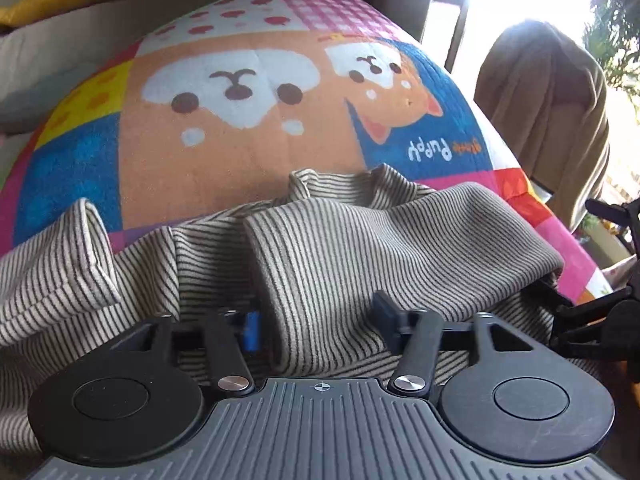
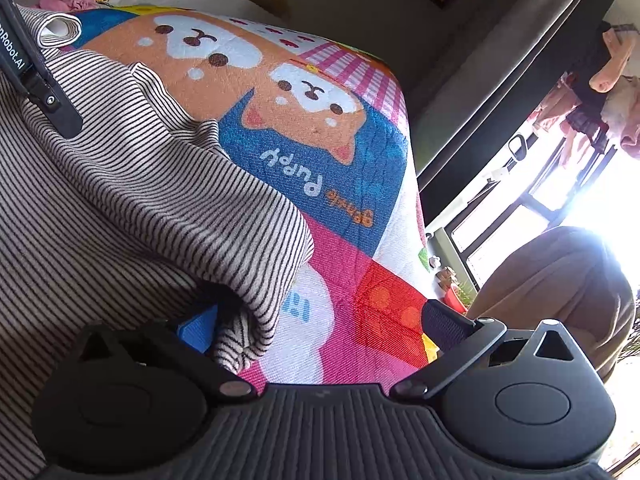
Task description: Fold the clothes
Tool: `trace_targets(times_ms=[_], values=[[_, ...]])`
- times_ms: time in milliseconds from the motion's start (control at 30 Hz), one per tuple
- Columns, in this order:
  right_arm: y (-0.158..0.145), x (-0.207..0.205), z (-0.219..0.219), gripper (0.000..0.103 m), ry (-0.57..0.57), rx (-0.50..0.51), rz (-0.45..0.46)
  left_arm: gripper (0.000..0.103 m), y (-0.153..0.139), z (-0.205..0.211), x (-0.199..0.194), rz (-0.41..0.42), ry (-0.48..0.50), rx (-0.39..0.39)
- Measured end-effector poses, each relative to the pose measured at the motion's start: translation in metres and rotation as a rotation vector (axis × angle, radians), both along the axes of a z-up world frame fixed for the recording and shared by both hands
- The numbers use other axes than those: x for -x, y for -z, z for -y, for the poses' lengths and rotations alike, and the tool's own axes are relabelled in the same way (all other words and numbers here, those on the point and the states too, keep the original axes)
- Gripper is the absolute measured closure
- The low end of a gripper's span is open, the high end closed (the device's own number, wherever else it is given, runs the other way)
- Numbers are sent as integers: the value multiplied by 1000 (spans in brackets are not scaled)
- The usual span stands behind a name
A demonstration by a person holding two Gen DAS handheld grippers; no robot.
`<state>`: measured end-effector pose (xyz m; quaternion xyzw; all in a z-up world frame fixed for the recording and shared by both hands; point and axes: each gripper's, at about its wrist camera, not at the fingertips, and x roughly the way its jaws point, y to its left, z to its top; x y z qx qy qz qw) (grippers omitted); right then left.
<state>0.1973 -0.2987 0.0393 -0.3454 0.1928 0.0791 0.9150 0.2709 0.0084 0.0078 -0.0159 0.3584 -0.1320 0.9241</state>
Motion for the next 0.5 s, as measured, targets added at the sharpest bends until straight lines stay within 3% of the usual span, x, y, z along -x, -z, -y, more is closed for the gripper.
trace_targets(times_ms=[33, 200, 367, 500], values=[[-3, 3, 2, 0, 11, -7, 25, 84, -6, 0, 6, 10, 19, -9], [-15, 24, 6, 0, 11, -22, 110, 85, -26, -6, 38, 55, 95, -82], [-14, 28, -6, 0, -47, 11, 42, 81, -6, -24, 27, 0, 41, -138], [-43, 39, -6, 0, -112, -111, -5, 73, -2, -38, 16, -5, 9, -87]])
